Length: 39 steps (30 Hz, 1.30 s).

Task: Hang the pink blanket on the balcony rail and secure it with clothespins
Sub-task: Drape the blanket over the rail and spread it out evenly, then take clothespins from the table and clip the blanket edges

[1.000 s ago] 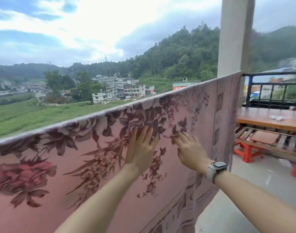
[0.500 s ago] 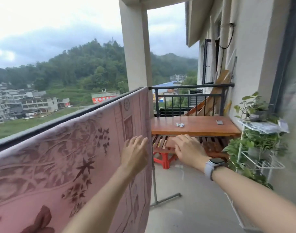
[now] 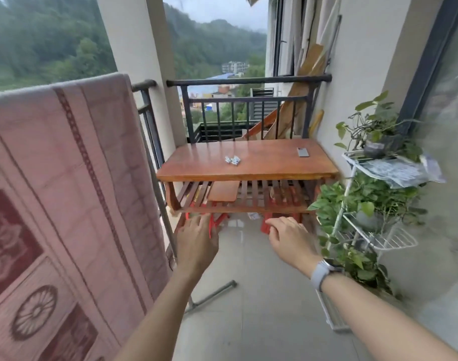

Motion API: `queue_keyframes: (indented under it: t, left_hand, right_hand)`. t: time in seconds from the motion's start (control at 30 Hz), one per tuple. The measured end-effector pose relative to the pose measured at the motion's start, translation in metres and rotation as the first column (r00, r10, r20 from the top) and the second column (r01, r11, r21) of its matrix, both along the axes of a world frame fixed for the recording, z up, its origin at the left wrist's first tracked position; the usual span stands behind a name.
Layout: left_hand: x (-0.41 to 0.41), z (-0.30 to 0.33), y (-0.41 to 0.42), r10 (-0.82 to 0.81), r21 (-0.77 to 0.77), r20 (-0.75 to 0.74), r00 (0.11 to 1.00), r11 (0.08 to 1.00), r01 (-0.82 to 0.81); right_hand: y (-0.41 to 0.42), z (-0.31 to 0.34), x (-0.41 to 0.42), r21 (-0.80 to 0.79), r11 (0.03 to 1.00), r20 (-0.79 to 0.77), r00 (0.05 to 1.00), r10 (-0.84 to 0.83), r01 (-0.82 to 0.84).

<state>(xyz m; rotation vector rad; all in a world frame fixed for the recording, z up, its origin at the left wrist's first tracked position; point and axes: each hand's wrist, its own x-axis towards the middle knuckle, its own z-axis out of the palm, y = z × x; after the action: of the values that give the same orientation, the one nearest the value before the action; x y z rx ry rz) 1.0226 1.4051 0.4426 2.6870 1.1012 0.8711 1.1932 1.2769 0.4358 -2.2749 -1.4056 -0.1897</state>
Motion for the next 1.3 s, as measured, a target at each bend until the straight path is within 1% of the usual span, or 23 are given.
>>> queue_keyframes:
  t: [0.1,0.17,0.33,0.5,0.6,0.73,0.83,0.97,1.07,1.2,1.3]
  left_hand:
    - [0.049,-0.028,0.033,-0.009,-0.026,-0.015,1.000,1.000,0.008]
    - [0.074,-0.043,0.057,0.002,-0.058,-0.027,1.000,0.998,-0.004]
    - [0.132,-0.096,0.117,0.029,-0.188,-0.143,0.989,0.981,-0.056]
    - [0.199,-0.147,0.196,0.062,-0.319,-0.190,0.980,0.940,-0.121]
    - [0.250,-0.150,0.272,0.070,-0.362,-0.222,0.973,0.920,-0.149]
    - [0.322,-0.133,0.385,0.077,-0.337,-0.243,0.967,0.928,-0.159]
    - [0.368,-0.124,0.451,0.060,-0.337,-0.280,0.958,0.928,-0.157]
    - [0.418,-0.133,0.524,0.054,-0.348,-0.306,0.950,0.923,-0.165]
    - [0.452,-0.152,0.573,0.070,-0.406,-0.349,0.935,0.887,-0.218]
    - [0.493,-0.186,0.624,0.094,-0.490,-0.406,0.909,0.817,-0.303]
    - [0.518,-0.206,0.652,0.053,-0.547,-0.488,0.871,0.759,-0.353]
  right_hand:
    - [0.037,-0.034,0.051,-0.020,1.000,-0.094,0.996,-0.008,0.007]
    - [0.060,-0.052,0.076,-0.061,0.998,-0.143,0.989,-0.026,0.017]
    - [0.121,-0.097,0.128,-0.149,0.989,-0.215,0.976,-0.014,-0.019]
    - [0.206,-0.138,0.200,-0.236,0.971,-0.268,0.963,-0.032,-0.034]
    - [0.285,-0.145,0.251,-0.303,0.950,-0.285,0.959,-0.009,-0.081]
    - [0.396,-0.132,0.319,-0.326,0.931,-0.287,0.956,0.066,-0.162]
    - [0.463,-0.123,0.362,-0.336,0.926,-0.261,0.962,0.085,-0.173]
    - [0.548,-0.129,0.412,-0.330,0.930,-0.271,0.960,0.073,-0.164]
    - [0.614,-0.143,0.450,-0.350,0.919,-0.301,0.951,0.071,-0.180]
    - [0.696,-0.170,0.498,-0.426,0.878,-0.308,0.947,0.085,-0.218]
    - [0.751,-0.183,0.533,-0.490,0.837,-0.262,0.957,0.126,-0.244]
